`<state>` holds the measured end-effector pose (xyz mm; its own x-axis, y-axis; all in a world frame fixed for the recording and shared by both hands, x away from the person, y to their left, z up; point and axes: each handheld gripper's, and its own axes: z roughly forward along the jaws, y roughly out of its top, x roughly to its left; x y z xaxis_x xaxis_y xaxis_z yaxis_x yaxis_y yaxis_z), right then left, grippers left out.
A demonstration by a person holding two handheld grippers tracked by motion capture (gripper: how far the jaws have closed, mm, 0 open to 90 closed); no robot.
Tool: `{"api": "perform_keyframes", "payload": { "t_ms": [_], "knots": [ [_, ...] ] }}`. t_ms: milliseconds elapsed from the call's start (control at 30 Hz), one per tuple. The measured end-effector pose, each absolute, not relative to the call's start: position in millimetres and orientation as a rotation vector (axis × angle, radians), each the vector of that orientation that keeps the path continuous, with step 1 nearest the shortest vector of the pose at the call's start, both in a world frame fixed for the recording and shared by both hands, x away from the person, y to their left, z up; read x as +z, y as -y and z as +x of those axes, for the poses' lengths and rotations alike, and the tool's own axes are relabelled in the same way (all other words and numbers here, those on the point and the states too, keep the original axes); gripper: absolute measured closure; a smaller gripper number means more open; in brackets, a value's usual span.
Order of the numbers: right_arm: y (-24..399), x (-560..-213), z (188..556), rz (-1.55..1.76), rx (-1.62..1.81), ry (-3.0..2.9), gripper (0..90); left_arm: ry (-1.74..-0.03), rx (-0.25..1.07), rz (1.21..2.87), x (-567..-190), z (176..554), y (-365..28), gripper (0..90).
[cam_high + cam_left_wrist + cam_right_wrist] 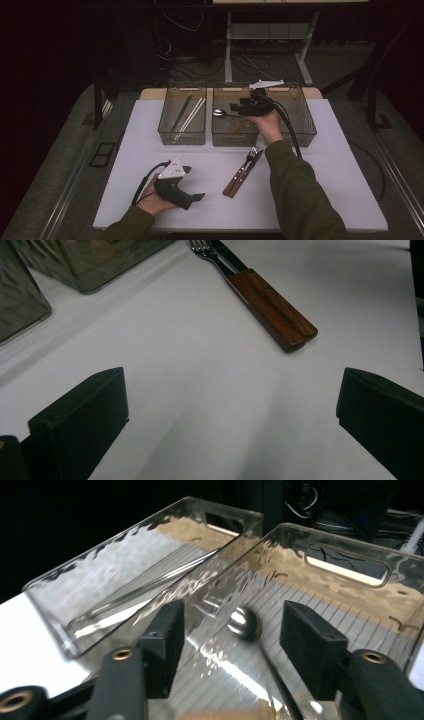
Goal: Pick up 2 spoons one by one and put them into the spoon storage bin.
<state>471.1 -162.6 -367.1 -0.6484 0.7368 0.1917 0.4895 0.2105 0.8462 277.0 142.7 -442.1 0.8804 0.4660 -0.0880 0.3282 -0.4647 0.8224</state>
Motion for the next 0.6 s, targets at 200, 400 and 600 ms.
{"api": "perform_keyframes", "payload": {
  "t_ms": [200,400,600],
  "knots": [
    [173.7,-361.4,447.4,1.101,1.416,-2.278,38.6,-0.588,0.18,2.094,-443.3,276.3,-141.3,0.0],
    [188.3,-356.8,423.1,1.052,1.432,-2.3,47.7,-0.59,0.186,2.101,-443.3,276.5,-141.9,0.0],
    [200.2,-360.4,401.9,1.019,1.41,-2.356,59.5,-0.596,0.186,2.099,-443.5,276.2,-142.3,0.0]
  ]
}}
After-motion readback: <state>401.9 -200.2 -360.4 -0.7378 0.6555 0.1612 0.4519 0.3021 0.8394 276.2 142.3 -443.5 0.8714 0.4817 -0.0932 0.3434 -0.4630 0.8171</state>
